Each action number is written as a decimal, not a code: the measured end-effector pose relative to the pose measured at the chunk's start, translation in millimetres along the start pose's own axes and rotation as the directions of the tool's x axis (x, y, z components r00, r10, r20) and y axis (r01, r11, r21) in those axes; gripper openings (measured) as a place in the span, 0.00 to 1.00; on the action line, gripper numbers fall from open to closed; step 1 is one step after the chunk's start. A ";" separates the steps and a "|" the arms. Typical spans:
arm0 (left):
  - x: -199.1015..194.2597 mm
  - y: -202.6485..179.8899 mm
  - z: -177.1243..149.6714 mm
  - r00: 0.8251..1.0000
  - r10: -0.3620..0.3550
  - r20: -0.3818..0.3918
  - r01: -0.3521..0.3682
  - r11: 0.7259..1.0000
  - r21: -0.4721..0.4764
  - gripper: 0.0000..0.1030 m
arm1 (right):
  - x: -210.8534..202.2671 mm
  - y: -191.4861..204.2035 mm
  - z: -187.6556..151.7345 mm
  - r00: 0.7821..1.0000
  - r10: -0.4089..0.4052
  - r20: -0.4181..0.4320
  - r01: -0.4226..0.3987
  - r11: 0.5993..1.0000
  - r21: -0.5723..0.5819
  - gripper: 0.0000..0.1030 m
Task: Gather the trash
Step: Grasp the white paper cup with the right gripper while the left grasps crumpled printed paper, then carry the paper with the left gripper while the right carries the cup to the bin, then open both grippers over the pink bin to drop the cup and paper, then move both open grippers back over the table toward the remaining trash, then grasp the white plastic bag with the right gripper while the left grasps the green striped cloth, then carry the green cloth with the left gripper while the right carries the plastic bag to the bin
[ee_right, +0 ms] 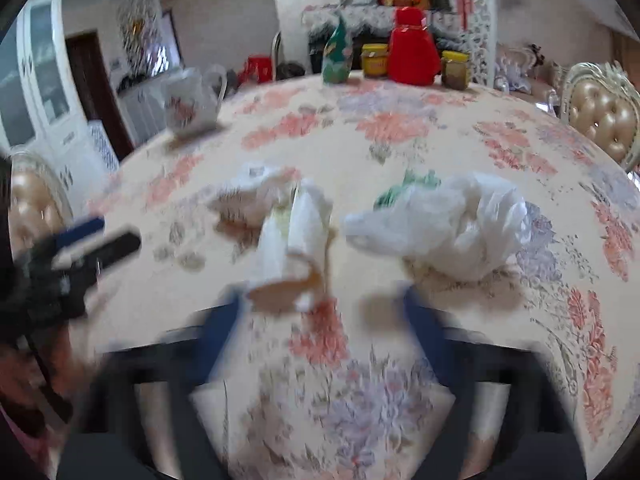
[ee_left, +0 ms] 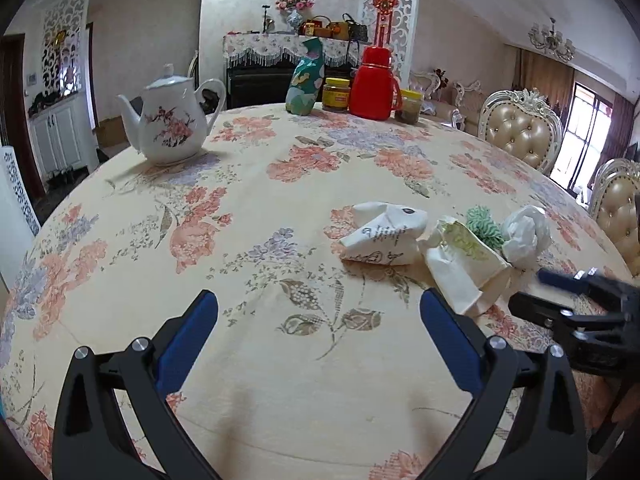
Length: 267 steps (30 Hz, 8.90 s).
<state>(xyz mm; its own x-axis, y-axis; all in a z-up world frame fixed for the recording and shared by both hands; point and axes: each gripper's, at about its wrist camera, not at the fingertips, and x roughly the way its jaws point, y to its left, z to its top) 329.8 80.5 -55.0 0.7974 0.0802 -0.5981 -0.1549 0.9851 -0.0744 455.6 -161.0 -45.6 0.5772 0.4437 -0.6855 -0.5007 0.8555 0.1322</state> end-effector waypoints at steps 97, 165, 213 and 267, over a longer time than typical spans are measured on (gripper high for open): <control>-174.5 -310.9 -127.8 0.810 -0.575 -0.114 0.566 0.719 0.403 0.55 | -346.0 -106.0 -277.8 0.838 -0.531 0.129 0.432 0.789 0.437 0.45; -28.2 -112.5 3.8 0.990 -0.084 0.113 0.058 0.976 0.212 0.95 | -148.9 -78.0 -84.0 0.930 -0.337 0.143 0.282 0.908 0.309 0.74; 2.2 -117.8 11.2 0.985 -0.154 -0.074 0.162 0.980 0.113 0.95 | -101.6 -103.0 -83.4 0.936 -0.350 0.039 0.322 0.896 0.307 0.43; -89.3 -127.1 -57.1 0.987 -0.158 0.004 0.155 0.974 0.165 0.29 | -137.7 -57.4 -100.0 0.950 -0.296 0.099 0.265 0.933 0.245 0.43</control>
<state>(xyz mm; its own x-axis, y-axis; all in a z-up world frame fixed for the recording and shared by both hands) 244.9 -60.6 -37.7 0.8141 -0.0755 -0.5757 0.0690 0.9971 -0.0332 340.4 -298.0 -30.4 0.7607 0.1949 -0.6192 -0.1562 0.9808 0.1168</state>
